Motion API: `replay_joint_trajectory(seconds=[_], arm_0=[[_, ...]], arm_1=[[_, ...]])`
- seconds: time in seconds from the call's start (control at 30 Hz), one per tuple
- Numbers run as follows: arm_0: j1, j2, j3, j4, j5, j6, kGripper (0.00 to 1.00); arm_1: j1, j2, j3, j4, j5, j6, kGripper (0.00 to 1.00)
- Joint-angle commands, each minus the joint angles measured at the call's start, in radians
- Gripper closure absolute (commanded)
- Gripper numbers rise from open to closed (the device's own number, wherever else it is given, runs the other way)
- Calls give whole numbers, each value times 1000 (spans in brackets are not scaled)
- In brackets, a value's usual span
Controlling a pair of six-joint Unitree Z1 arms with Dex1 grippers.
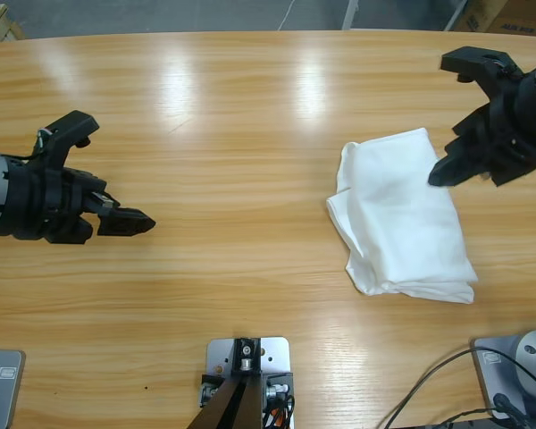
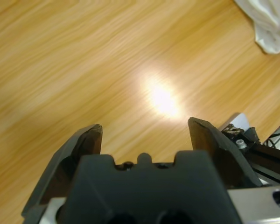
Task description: Fold clothes
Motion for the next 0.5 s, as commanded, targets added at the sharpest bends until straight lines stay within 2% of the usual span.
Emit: replay_joint_trajectory(seconds=[0.03,0.07,0.13,0.2,0.27,0.3,0.43,0.5], arm_0=[[-69,264,-483,320,-32,195,450],[-69,326,-616,396,-44,236,497],[-70,441,-847,505,-81,279,501],[-82,514,-982,556,-105,282,497],[-92,531,-994,556,-131,263,480],[-102,530,-972,556,-132,249,440],[-122,463,-838,502,-118,214,234],[-118,408,-749,460,-94,209,195]], arm_1=[[-125,-28,82,-14,77,-23,1000],[-111,-41,111,-25,77,-13,1000],[-116,-38,180,-100,81,-22,1000],[-167,-8,181,-122,114,-61,1000],[-183,9,167,-117,145,-77,1000],[-183,30,176,-126,158,-77,1000],[-156,152,306,-363,154,-68,1000],[-156,192,325,-414,144,-67,1000]])
